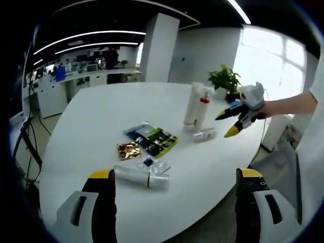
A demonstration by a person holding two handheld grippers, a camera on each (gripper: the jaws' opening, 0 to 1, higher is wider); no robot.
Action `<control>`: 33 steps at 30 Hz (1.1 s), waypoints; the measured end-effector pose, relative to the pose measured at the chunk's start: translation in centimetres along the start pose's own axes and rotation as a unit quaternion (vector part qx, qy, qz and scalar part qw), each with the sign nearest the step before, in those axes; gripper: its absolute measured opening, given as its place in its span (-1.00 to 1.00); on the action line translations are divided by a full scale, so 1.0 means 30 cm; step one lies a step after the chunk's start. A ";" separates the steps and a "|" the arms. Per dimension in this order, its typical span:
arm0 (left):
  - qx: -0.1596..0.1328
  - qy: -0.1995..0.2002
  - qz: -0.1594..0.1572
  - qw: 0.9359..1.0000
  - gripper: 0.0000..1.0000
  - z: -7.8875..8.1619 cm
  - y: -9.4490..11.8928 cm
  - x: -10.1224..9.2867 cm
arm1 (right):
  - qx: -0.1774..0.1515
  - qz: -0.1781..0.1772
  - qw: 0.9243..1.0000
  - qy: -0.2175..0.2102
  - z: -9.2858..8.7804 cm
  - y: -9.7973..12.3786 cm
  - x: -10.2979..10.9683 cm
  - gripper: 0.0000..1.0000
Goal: Arrange the skincare products in the storage area until every visible bottle or jar stands upright without overlapping.
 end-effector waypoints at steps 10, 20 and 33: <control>0.004 0.004 0.004 1.000 0.94 -0.003 -0.005 0.010 | 0.040 0.039 0.997 0.050 -0.042 -0.077 -0.010 -0.18; 0.007 0.006 0.004 1.000 0.94 -0.008 -0.007 0.012 | 0.047 0.047 0.995 0.069 -0.040 -0.116 -0.031 -0.22; 0.010 0.005 0.005 1.000 0.94 -0.011 -0.007 0.012 | 0.054 0.061 0.993 0.082 -0.029 -0.177 -0.028 -0.35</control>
Point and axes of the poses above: the point that each gripper's makers call its tool centre point, and the gripper's own axes: y roughly backward along the fingers, x roughly to its left, z roughly out of its top, the point moved 1 cm from there along y, roughly backward along the fingers, and after that the axes turned 11 degrees about y, right-handed, at the moved point
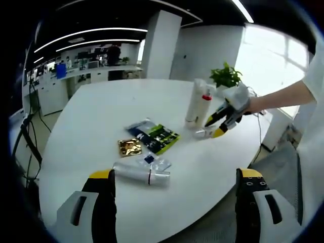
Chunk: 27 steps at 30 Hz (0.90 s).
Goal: Arrange the skincare products in the storage area until every visible bottle or jar stands upright without overlapping.
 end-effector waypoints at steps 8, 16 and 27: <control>0.001 0.000 0.000 1.000 0.92 -0.001 0.001 0.001 | 0.013 0.006 1.000 0.005 -0.008 -0.015 0.003 -0.47; 0.000 -0.001 0.000 1.000 0.92 -0.001 0.001 0.001 | 0.018 0.023 0.999 0.013 -0.007 -0.025 0.033 -0.59; 0.000 -0.002 -0.001 1.000 0.91 -0.001 0.001 -0.003 | 0.035 0.025 0.999 -0.001 -0.014 -0.026 0.032 -0.59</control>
Point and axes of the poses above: the point that each gripper's makers call its tool centre point, and the gripper's own axes: y roughly backward along the fingers, x roughly to its left, z roughly out of its top, the point moved 1 cm from there along y, roughly backward along the fingers, and after that the axes turned 11 degrees about y, right-handed, at the moved point
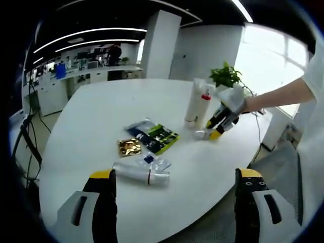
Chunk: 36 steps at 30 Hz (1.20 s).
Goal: Arrange the skincare products in the storage area until every visible bottle or jar stands upright without overlapping.
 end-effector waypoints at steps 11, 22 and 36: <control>0.003 -0.001 -0.002 1.000 0.90 -0.003 -0.005 -0.003 | 0.038 0.018 0.999 -0.024 0.000 -0.008 0.002 -0.59; -0.006 0.007 -0.004 1.000 0.89 0.008 -0.001 -0.003 | -0.056 0.045 0.986 -0.153 0.104 0.007 0.108 -0.60; -0.003 0.002 -0.008 1.000 0.87 0.004 -0.001 -0.009 | 0.030 0.056 0.996 -0.059 0.048 0.010 0.229 -0.61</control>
Point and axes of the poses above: the point that each gripper's makers call its tool centre point, and the gripper's own axes: y roughly backward along the fingers, x roughly to its left, z roughly out of its top, the point moved 1 cm from there along y, roughly backward along the fingers, and after that the axes turned 11 degrees about y, right-handed, at the moved point
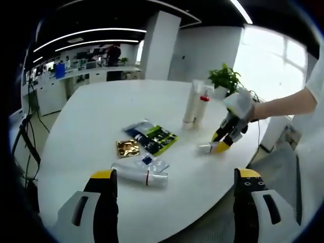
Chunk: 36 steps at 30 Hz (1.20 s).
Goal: Arrange the skincare products in the storage area until every visible bottle or jar stands upright without overlapping.
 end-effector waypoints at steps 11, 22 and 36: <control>-0.001 -0.001 0.000 1.000 0.86 0.001 0.002 -0.003 | 0.091 0.011 0.990 0.103 0.019 -0.013 0.016 -0.60; -0.007 -0.001 -0.002 1.000 0.86 0.008 0.006 -0.006 | -0.015 0.014 0.999 -0.026 0.044 0.010 0.045 -0.62; -0.006 -0.005 -0.011 1.000 0.86 0.009 0.004 -0.019 | -0.191 0.021 0.961 -0.196 0.151 0.125 0.105 -0.62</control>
Point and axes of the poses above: the point that each gripper's makers call its tool centre point, and the gripper's own axes: y roughly backward along the fingers, x roughly to its left, z roughly out of its top, the point moved 1 cm from there along y, roughly backward along the fingers, and after that the axes turned 11 degrees about y, right-handed, at the moved point
